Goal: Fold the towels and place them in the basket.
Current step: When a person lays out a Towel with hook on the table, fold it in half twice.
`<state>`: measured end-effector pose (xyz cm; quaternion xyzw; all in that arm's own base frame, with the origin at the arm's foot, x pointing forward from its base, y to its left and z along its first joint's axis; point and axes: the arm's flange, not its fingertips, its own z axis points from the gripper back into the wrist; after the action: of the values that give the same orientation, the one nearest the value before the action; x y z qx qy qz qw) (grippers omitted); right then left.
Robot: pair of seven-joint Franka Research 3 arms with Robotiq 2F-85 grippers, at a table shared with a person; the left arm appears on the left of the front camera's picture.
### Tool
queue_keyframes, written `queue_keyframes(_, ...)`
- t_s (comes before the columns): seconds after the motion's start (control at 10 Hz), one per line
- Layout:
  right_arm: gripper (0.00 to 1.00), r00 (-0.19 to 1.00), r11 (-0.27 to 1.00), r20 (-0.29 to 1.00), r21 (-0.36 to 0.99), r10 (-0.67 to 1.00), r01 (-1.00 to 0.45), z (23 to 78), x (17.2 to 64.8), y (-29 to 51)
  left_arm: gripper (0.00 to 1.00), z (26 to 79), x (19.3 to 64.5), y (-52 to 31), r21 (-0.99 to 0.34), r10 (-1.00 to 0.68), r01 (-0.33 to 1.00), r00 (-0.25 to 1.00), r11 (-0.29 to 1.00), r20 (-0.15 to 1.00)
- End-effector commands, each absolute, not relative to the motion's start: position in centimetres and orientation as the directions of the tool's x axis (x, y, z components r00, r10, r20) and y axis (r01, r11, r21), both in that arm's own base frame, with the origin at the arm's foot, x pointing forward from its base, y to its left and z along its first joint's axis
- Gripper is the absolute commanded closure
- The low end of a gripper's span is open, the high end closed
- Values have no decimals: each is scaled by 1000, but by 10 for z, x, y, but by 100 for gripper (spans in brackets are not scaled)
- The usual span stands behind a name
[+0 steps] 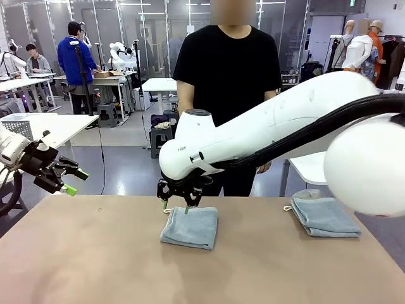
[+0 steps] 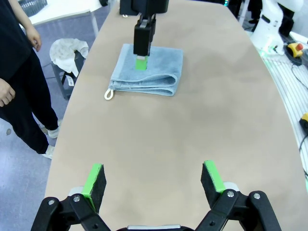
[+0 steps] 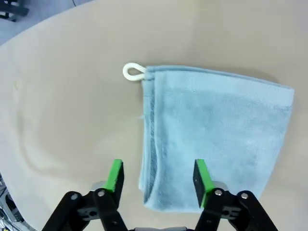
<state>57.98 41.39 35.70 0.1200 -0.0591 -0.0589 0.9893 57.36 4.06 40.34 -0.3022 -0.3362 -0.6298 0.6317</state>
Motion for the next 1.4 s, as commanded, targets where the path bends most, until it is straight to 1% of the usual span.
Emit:
queue_keyframes(0.0, 10, 986, 964, 120, 255, -111, 77, 370, 539, 367, 0, 406, 573, 41, 47, -593, 999, -24, 23, 805)
queue_keyframes(0.1, 10, 986, 961, 121, 266, -116, 81, 376, 524, 347, 0, 406, 573, 41, 47, -593, 999, -24, 23, 805)
queue_keyframes(0.2, 10, 989, 966, 97, 244, -108, 82, 378, 511, 326, 0, 406, 573, 41, 47, -593, 999, -24, 23, 805)
queue_keyframes(0.3, 10, 985, 962, 102, 251, -138, 109, 378, 500, 307, 0, 406, 573, 41, 47, -593, 999, -24, 23, 805)
queue_keyframes(0.4, 10, 983, 958, 125, 269, -138, 100, 376, 494, 291, 0, 406, 573, 41, 47, -593, 999, -24, 23, 805)
queue_keyframes(0.6, 10, 974, 943, 142, 308, -175, 125, 368, 494, 276, 0, 406, 573, 41, 47, -593, 999, -24, 23, 805)
queue_keyframes(1.0, 10, 962, 930, 174, 338, -210, 142, 358, 511, 273, 0, 406, 573, 41, 47, -593, 999, -24, 23, 805)
queue_keyframes(1.2, 10, 970, 940, 156, 313, -188, 132, 357, 518, 274, 0, 406, 573, 41, 47, -593, 999, -24, 23, 805)
queue_keyframes(1.3, 10, 964, 939, 161, 308, -212, 155, 360, 507, 273, 0, 406, 573, 41, 47, -593, 999, -24, 23, 805)
